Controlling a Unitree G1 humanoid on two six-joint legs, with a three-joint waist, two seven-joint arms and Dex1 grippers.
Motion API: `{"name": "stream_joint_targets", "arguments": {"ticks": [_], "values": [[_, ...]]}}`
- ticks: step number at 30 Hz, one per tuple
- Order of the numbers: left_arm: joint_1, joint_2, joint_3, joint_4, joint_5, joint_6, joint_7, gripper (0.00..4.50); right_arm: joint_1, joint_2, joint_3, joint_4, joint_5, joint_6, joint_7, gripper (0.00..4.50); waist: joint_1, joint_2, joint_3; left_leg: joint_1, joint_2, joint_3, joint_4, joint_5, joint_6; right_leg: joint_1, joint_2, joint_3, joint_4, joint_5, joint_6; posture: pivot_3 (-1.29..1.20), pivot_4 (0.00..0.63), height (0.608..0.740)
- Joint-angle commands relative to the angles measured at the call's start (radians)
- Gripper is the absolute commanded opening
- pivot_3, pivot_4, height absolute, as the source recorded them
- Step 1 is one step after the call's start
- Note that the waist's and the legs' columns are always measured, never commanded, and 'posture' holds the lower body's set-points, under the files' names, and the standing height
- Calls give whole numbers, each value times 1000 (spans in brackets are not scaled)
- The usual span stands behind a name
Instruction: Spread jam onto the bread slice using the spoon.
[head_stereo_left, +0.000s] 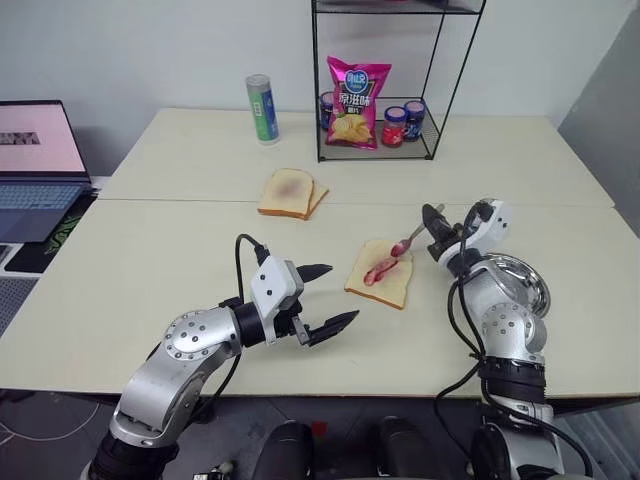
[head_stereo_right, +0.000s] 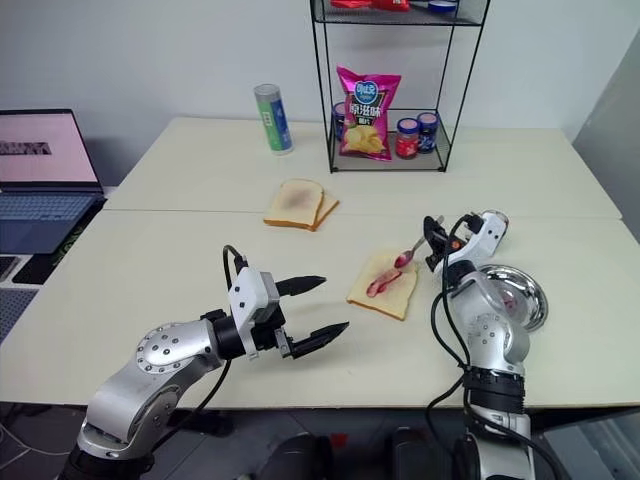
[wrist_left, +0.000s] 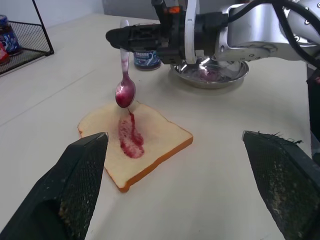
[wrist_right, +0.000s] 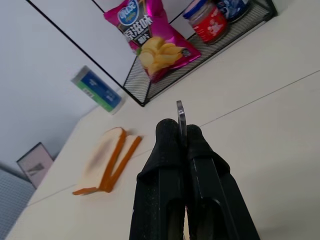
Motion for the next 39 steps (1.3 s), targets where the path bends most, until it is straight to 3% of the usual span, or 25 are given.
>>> {"name": "stream_joint_targets", "arguments": {"ticks": [1, 9, 14, 23, 29, 31, 33, 39], "values": [[3, 1, -1, -18, -2, -15, -3, 4500, 49, 30, 15, -103, 128, 98, 10, 19, 0, 0, 0, 0, 0, 0, 0, 0, 0, 0, 0, 0, 0, 0, 0, 0, 150, 740], [2, 2, -4, -27, -3, -8, 1, 4500, 111, 22, 79, -59, 17, 48, 15, 19, 0, 0, 0, 0, 0, 0, 1, 0, 0, 0, 0, 0, 0, 0, 1, 0, 150, 740], [-5, 5, -3, -21, -3, -9, -2, 4500, 87, -12, 44, -1, -81, -44, -26, 19, 0, 0, 0, 0, 0, 0, 0, 0, 0, 0, 0, 0, 0, -1, 1, 0, 150, 740], [-23, -3, -13, -2, 0, -15, -6, 4500, 69, -73, -5, -6, -81, -51, -30, 19, 4, 0, 0, 0, -1, 0, 1, 0, 0, 1, -1, 1, -1, 0, 1, 0, 150, 740], [-44, -7, -20, 17, 0, -21, -11, 4500, 69, -58, -30, -74, 35, 23, -25, 19, 4, 0, 0, 0, -1, 0, 0, 0, 0, 1, 0, 0, -1, 0, 1, 0, 150, 740], [-70, 3, -27, 34, 0, -22, -33, 4500, 67, -40, -59, -161, 167, 81, -60, 19, 4, 0, 0, 0, -1, 0, 0, 0, 0, 1, 0, 0, -1, 0, 1, 0, 150, 740], [-133, 15, -32, 66, -18, -2, -72, 4500, 67, -37, -104, -249, 296, 122, -124, 19, 2, 0, 0, 0, -1, 0, 0, 0, 0, 0, 0, 0, 0, 0, 1, 0, 150, 740], [-370, -11, -103, 224, 3, 17, -166, 4500, 108, -158, -182, -376, 335, 129, -235, 19, 5, -1, 0, -1, -1, 0, 1, 0, 0, 1, 0, 0, -1, -1, 3, 0, 150, 740]]}}
